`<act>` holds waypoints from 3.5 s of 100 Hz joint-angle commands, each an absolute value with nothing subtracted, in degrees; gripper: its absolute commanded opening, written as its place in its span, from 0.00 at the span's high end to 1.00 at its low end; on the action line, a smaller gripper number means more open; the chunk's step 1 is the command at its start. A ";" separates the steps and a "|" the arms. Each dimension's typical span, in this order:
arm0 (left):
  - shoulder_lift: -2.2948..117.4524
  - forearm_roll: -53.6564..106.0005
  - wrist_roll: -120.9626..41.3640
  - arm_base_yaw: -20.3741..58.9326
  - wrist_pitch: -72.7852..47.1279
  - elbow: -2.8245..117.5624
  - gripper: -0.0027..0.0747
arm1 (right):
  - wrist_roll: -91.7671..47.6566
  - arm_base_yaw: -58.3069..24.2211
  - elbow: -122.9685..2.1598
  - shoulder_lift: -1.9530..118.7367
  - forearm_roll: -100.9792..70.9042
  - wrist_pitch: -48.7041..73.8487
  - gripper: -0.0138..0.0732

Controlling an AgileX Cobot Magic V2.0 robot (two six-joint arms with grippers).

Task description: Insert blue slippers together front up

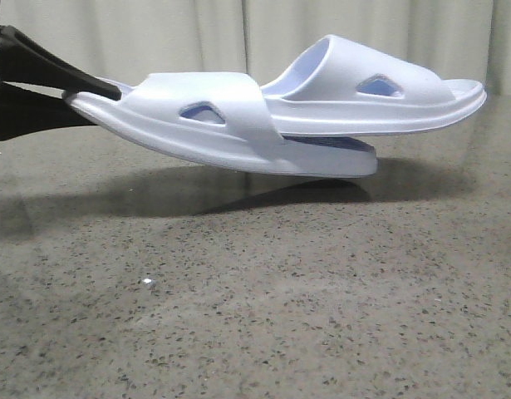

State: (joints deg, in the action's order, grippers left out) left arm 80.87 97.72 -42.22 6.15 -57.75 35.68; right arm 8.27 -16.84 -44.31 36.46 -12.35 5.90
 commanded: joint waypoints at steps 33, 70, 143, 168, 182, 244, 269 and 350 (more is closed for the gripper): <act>79.47 97.45 -40.06 6.04 -63.06 37.30 0.94 | 8.04 -16.90 -46.28 36.01 -11.56 2.09 0.26; 79.47 96.97 -40.06 6.04 -61.15 37.30 0.94 | 8.04 -16.90 -46.28 36.01 -10.49 2.09 0.26; 79.47 95.07 -40.79 6.04 -58.09 37.30 0.65 | 8.04 -16.90 -46.28 36.01 -10.37 2.09 0.26; 79.47 95.73 -44.89 6.04 -54.81 37.30 0.55 | 8.04 -16.90 -46.28 36.01 -10.37 2.09 0.26; 79.47 96.28 -48.77 5.88 -51.40 37.30 0.55 | 8.04 -16.90 -46.28 36.01 -10.37 2.35 0.26; 79.47 106.66 -73.91 5.32 -34.53 37.89 0.55 | 8.04 -16.90 -46.28 36.01 -9.72 4.32 0.26; 77.07 106.66 -83.19 0.52 -35.00 44.33 0.55 | 8.04 -16.90 -46.28 36.34 -1.63 5.09 0.26; 32.83 101.34 -97.78 -0.29 -17.91 32.41 0.55 | 8.04 -2.94 -28.13 24.00 17.08 -2.59 0.27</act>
